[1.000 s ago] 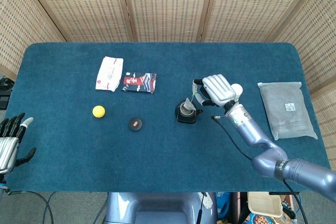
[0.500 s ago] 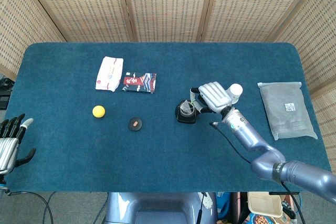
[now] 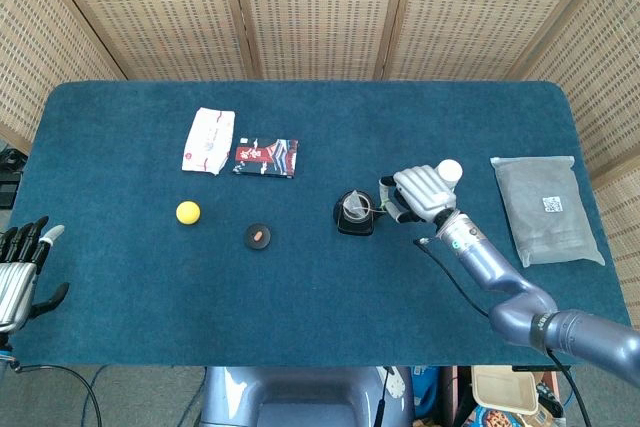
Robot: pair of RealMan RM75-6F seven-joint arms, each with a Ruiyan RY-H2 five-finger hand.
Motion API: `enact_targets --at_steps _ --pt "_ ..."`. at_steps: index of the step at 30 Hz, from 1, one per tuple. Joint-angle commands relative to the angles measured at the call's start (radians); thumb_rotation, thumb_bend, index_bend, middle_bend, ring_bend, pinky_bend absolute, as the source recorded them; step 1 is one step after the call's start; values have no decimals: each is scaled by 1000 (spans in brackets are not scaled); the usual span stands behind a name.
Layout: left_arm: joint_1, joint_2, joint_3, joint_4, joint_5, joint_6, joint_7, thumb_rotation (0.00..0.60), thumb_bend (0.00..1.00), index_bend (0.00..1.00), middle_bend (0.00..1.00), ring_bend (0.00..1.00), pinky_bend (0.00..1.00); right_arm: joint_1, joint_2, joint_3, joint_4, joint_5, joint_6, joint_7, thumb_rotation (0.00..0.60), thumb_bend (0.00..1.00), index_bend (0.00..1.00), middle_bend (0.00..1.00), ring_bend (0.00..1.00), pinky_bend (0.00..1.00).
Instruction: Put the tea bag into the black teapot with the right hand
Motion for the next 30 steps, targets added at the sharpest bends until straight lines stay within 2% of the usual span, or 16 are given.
enact_targets --at_steps 1,6,13,16,23,26,30 --pt "0 1 1 -4 4 1 1 600 339 100 20 4 0 -3 13 -18 0 17 -34 -6 600 645 593 970 941 955" --pt "1 6 2 -10 9 6 2 600 339 100 20 4 0 -4 21 -32 1 22 -60 -12 600 645 515 957 941 955" --pt "2 8 5 -14 11 5 1 600 339 100 20 6 0 2 35 -45 -2 24 -101 -11 600 645 273 919 941 955" --pt "1 9 5 -15 12 3 0 600 338 100 20 6 0 3 39 -47 0 21 -114 -1 600 646 201 915 941 955" --pt "-1 14 2 -18 9 2 4 600 339 100 20 6 0 10 65 -39 -25 -24 -134 46 600 649 176 921 941 955" --pt "-4 17 0 -23 9 1 10 600 339 100 20 6 0 22 83 -32 -55 -45 -158 73 600 715 176 950 941 955" --pt "-6 19 -1 -27 11 0 16 600 338 100 20 6 0 43 104 -26 -80 -52 -202 95 600 898 176 990 956 959"
